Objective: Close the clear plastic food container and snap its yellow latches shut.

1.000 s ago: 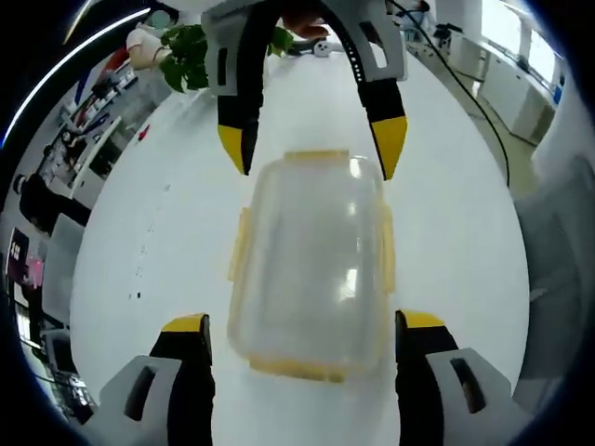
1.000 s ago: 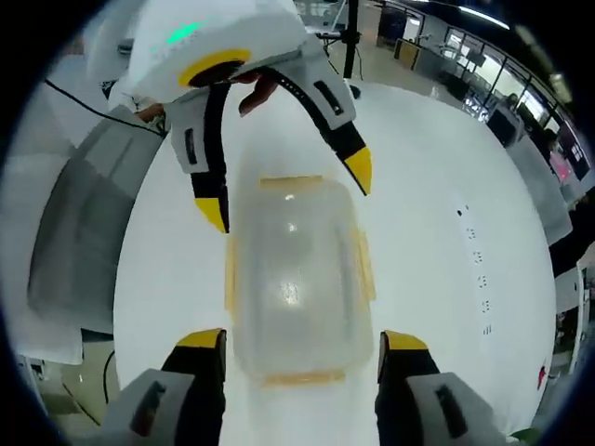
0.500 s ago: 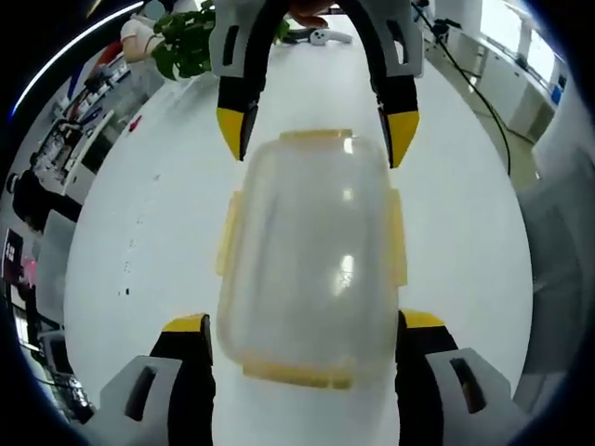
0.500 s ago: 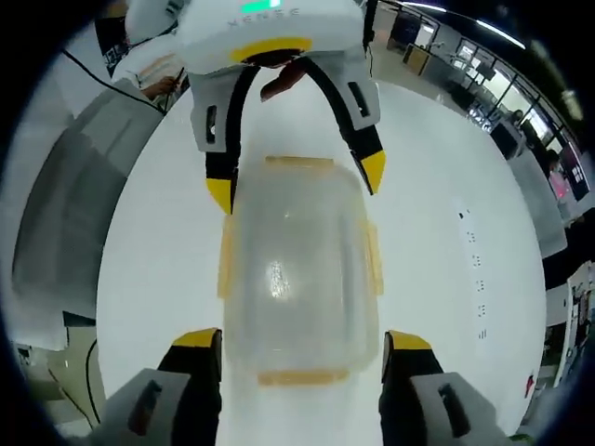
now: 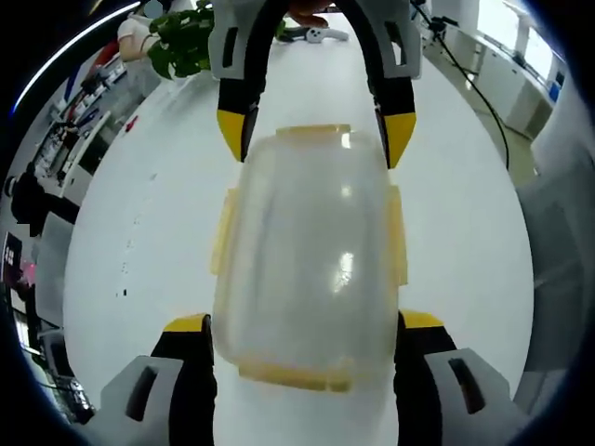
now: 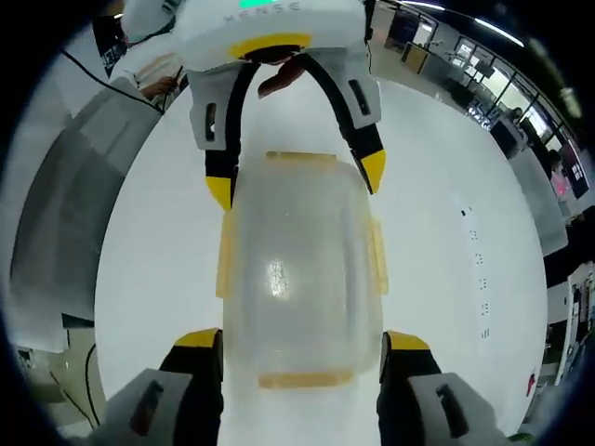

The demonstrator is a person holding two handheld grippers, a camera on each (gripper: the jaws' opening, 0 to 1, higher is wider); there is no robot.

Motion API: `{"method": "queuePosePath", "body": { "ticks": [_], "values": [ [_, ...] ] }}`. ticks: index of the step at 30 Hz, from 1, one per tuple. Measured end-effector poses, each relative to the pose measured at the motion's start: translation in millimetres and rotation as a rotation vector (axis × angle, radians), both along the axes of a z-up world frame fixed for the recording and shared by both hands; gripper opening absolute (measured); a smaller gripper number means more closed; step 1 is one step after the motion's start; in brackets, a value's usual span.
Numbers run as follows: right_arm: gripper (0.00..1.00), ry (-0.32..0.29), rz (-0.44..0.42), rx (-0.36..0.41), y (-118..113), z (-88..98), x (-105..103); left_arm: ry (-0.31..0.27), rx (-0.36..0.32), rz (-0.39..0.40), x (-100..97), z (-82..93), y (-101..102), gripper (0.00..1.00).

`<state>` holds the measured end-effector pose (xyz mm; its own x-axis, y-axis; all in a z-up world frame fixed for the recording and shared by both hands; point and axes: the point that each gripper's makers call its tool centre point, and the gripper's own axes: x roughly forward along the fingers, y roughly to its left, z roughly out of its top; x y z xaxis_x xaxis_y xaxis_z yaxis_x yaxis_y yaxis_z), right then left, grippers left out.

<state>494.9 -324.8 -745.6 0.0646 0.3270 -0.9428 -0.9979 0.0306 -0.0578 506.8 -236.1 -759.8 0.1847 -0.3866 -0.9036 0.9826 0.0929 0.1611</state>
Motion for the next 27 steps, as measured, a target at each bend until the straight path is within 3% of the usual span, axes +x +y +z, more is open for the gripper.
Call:
{"method": "queuePosePath", "body": {
  "ticks": [10, 27],
  "values": [
    [0.67, -0.002, -0.006, 0.004, 17.5, 0.0, -4.2, -0.001, 0.031, -0.011, -2.5, -0.6, 16.6, 0.76],
    [0.67, -0.008, -0.001, 0.002, 64.1, -1.1, -14.8, -0.003, 0.043, 0.002, -13.4, -1.6, 62.6, 0.76]
  ]
}}
